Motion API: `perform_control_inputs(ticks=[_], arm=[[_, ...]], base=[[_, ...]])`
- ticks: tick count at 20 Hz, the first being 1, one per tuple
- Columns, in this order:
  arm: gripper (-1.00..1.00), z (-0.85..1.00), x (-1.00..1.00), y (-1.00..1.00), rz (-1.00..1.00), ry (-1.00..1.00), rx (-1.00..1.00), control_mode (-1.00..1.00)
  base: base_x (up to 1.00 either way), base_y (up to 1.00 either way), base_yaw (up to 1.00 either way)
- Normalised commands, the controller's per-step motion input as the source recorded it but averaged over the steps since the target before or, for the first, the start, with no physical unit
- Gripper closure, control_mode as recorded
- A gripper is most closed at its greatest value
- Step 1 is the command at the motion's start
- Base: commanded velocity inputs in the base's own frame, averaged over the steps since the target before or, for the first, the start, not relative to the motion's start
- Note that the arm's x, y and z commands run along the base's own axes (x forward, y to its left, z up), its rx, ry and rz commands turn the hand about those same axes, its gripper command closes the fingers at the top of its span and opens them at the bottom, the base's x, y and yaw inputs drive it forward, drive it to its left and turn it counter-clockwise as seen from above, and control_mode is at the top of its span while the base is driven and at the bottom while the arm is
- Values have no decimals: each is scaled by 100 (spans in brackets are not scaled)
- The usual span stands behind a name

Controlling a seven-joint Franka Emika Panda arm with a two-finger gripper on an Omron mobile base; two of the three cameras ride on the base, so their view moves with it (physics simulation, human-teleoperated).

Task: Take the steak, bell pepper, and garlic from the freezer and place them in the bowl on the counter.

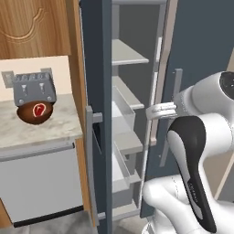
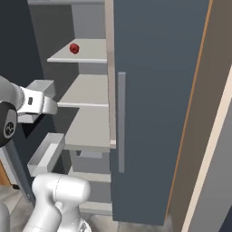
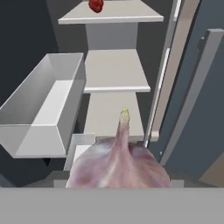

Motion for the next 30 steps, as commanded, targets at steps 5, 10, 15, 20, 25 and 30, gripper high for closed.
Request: perform_control_inputs(ticks=[5,10,15,20,25,30], arm=[[100,0,0,0,0,0,0,100],[100,0,0,0,0,0,0,100],[100,0,0,0,0,0,0,100],[100,0,0,0,0,0,0,100],[100,0,0,0,0,0,0,100],[100,0,0,0,0,0,0,100]], base=[[-35,-1,0],[-74,0,0],[-49,37,3],[-4,90,9],[0,98,6],[12,82,2]])
